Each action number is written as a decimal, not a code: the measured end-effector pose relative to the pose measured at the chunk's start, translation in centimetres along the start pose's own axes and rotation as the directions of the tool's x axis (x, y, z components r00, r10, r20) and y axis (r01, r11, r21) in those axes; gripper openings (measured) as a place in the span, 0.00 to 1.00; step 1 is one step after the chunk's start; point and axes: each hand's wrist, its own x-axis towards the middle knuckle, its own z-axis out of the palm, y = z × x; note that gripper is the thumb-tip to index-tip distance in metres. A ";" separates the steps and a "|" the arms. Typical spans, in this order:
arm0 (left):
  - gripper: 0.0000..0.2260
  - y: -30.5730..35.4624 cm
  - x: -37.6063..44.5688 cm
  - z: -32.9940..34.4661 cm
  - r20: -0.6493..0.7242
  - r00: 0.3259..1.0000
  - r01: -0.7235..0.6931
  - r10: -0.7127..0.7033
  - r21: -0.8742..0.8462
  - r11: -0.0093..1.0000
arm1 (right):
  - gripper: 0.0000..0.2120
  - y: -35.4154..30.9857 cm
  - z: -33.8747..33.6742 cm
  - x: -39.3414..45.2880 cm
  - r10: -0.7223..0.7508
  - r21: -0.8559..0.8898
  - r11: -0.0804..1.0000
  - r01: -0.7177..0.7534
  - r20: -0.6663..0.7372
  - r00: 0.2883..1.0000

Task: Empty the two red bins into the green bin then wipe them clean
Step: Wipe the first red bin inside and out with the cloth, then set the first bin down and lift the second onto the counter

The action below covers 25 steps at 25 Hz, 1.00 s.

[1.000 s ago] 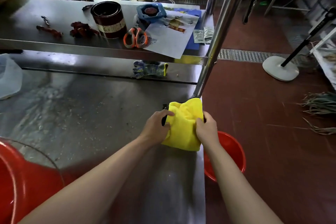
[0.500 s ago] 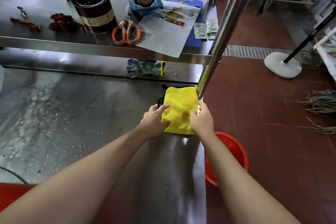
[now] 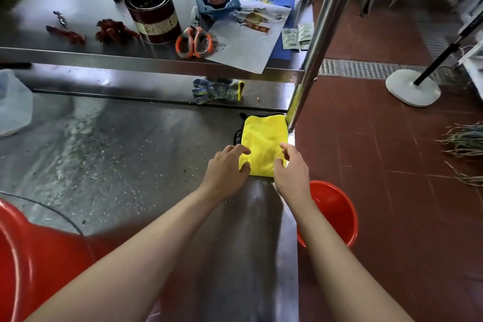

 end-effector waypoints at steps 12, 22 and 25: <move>0.16 3.7 -13.5 -5.6 -0.190 0.981 -0.041 0.035 -0.029 0.999 | 0.19 -4.2 -2.5 -11.6 -0.145 0.136 0.980 0.148 -0.027 0.989; 0.15 4.2 -24.0 -11.1 -0.400 0.916 -0.073 0.034 -0.083 0.994 | 0.17 -9.2 -2.2 -19.8 -0.280 0.297 0.917 0.266 0.005 0.960; 0.14 3.8 -26.5 -12.8 -0.459 0.888 -0.068 0.028 -0.071 0.995 | 0.17 -11.0 -0.8 -21.7 -0.317 0.319 0.902 0.289 0.036 0.948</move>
